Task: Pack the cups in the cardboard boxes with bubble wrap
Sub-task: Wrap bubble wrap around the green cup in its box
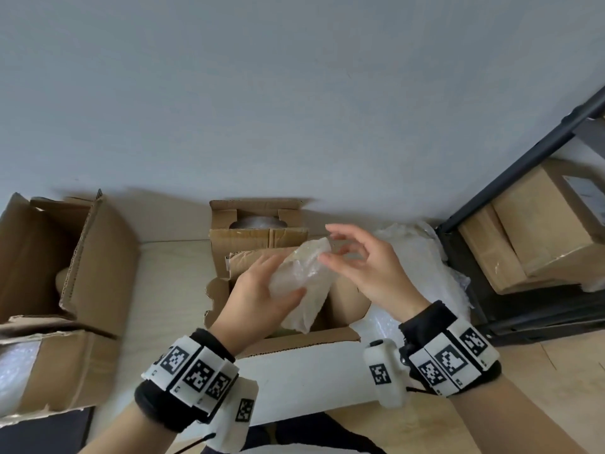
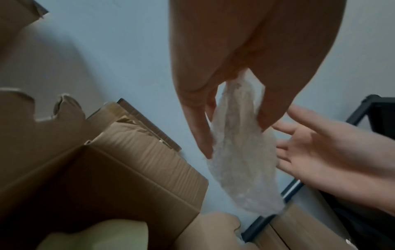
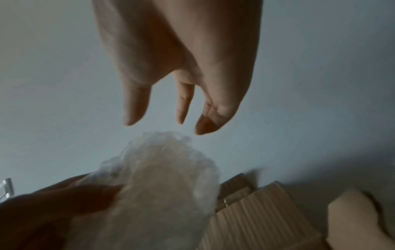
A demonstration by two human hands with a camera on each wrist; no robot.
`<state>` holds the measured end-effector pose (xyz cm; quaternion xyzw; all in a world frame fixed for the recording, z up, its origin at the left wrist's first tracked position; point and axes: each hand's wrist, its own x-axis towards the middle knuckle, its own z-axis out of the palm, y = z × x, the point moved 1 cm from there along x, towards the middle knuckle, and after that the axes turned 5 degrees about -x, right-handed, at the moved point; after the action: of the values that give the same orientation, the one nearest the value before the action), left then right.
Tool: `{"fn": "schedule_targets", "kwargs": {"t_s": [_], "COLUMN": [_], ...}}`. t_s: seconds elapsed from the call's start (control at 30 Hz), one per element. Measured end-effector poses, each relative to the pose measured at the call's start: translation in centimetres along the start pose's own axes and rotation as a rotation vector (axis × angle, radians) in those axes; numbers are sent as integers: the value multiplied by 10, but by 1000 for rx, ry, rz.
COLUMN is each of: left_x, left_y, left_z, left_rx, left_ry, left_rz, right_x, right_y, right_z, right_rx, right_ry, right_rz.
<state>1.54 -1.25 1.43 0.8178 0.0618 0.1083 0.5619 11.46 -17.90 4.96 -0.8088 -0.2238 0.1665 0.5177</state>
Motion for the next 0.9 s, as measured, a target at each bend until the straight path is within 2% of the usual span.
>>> {"fn": "schedule_targets", "kwargs": {"t_s": [0.07,0.17,0.2,0.27,0.33,0.47,0.53,0.6,0.7,0.8,0.9], "left_x": [2,6,7,8,6,-5,-7,-12,-26,-44,-56], "left_y": [0,-1,-2,-6,-12,-29,-38,-49,-68,-81,-89], "left_z": [-1,-2,-1,2,8,18,21,23,20,19,24], "left_rx": [-202,-723,-809,-821,-742,-693,-613,-336,171,388,542], "left_ry": [6,-69,-93,-126,-133,-136,-101,-94,-206,-358,-400], "left_rz": [-135,-400,-458,-488,-468,-488,-482,-474,-385,-225,-195], "right_x": [6,12,14,18,21,23,27,33,38,36,30], "right_y": [6,18,22,30,37,52,60,68,80,85,88], "right_z": [-14,-24,-24,-23,-23,-16,-15,-22,-30,-24,-6], "right_rx": [-93,-38,-7,-17,-54,-108,-210,-306,-403,-479,-612], "right_ry": [-129,-353,-398,-398,-353,-466,-427,-292,-163,-157,-205], "right_rz": [-35,14,31,32,30,23,-4,13,36,42,13]}}
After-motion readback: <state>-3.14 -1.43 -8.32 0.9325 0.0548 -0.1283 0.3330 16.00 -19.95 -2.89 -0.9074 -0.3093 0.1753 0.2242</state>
